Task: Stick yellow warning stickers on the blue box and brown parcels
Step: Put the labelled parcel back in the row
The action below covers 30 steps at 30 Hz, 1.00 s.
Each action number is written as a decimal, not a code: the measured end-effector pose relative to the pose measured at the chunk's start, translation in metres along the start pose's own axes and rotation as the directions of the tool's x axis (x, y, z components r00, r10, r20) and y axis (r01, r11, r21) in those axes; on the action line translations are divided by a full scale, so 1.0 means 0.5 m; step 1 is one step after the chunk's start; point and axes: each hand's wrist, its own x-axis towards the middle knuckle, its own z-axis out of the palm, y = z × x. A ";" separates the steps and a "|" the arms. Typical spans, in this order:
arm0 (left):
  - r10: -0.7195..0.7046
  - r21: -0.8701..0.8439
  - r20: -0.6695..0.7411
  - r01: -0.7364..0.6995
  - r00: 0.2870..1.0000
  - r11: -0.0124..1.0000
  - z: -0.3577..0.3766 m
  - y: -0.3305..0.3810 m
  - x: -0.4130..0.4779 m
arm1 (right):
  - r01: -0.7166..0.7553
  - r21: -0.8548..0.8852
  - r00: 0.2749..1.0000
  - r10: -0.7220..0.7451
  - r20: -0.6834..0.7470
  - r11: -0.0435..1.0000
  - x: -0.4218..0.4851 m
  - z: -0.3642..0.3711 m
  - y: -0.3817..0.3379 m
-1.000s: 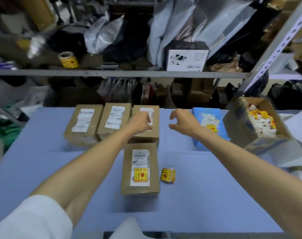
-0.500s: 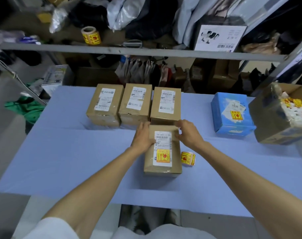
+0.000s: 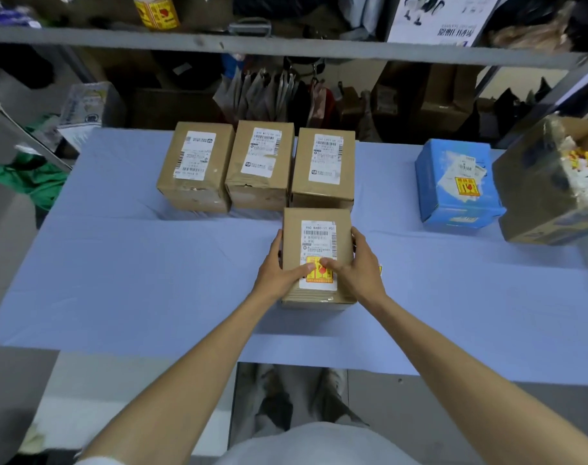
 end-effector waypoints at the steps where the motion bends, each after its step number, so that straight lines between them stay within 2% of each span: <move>1: -0.024 0.000 0.000 0.024 1.000 1.000 0.002 -0.008 -0.004 | -0.007 0.024 1.000 0.007 -0.009 1.000 -0.006 0.002 0.003; 5: -0.075 0.015 -0.005 0.075 0.997 0.997 0.007 -0.022 -0.016 | -0.070 0.092 0.997 0.073 -0.034 0.993 -0.032 0.011 0.013; 13: -0.034 -0.002 0.012 0.034 0.999 0.999 0.010 0.002 -0.037 | -0.070 0.143 0.992 0.083 -0.090 0.987 -0.053 -0.020 -0.001; 30: 0.088 0.077 0.188 -0.104 0.978 0.992 0.188 0.199 0.018 | -0.151 0.199 0.930 0.208 -0.303 0.968 -0.017 -0.244 0.016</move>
